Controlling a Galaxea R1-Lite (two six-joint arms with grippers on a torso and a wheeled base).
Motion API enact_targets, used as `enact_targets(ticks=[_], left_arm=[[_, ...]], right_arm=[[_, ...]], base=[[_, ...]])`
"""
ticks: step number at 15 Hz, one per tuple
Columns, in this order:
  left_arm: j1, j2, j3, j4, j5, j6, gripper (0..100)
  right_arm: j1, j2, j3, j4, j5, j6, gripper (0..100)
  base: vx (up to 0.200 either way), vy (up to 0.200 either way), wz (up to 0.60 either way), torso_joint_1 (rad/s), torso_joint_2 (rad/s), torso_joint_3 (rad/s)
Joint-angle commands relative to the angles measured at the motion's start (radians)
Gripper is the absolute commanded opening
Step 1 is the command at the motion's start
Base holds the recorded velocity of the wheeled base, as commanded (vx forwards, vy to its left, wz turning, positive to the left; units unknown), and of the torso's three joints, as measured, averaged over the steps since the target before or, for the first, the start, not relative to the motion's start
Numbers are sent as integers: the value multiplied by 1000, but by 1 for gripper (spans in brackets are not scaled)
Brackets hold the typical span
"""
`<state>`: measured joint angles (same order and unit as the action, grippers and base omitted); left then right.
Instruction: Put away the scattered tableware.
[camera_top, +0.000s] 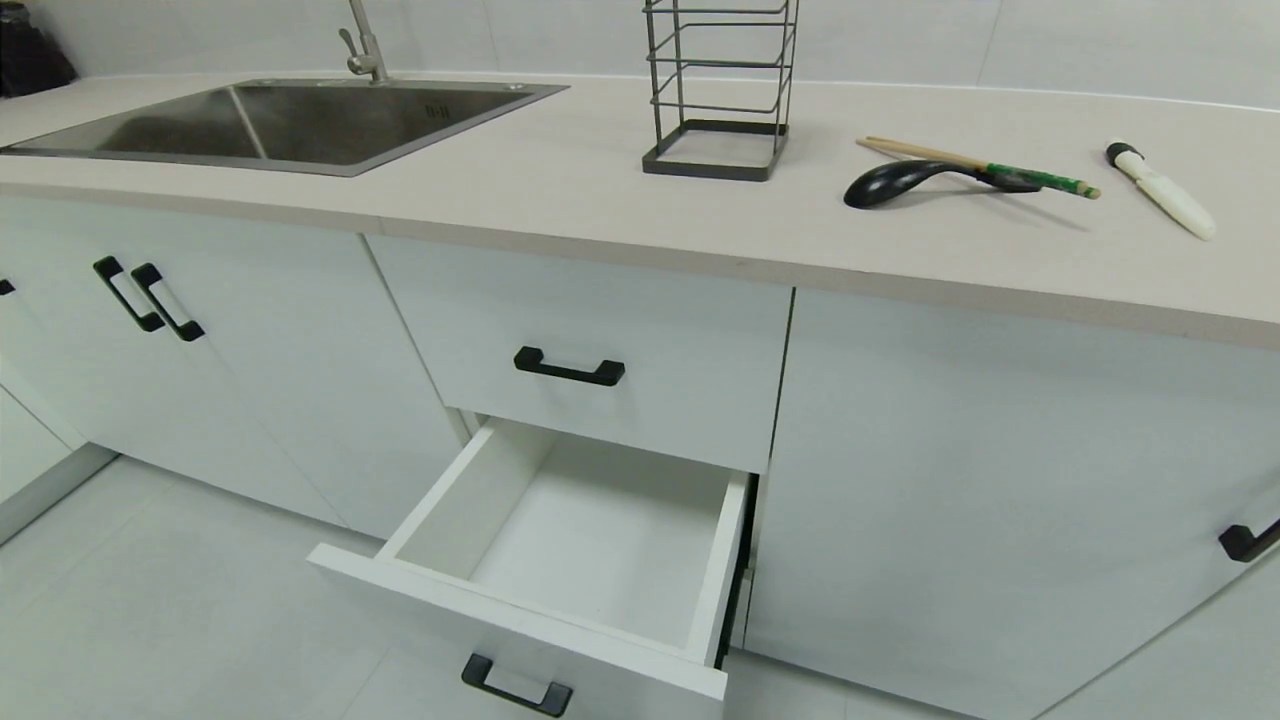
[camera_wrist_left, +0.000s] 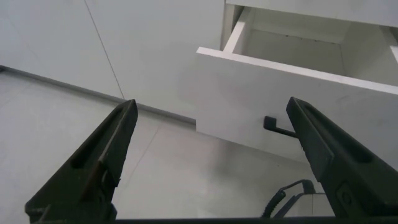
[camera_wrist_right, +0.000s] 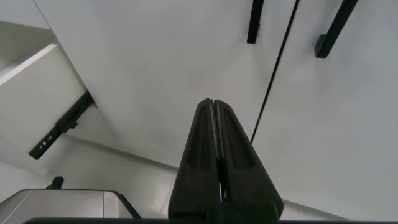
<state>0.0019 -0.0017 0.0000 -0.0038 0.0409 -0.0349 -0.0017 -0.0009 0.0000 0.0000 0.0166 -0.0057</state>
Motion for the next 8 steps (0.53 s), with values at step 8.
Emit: enact_targets(ticks=[8], left_arm=[[1,2,0,1,-1,-2,100]], right_arm=[[0,1,0,0,3,-3,0]], base=[[25,0,0,0,-1,0]])
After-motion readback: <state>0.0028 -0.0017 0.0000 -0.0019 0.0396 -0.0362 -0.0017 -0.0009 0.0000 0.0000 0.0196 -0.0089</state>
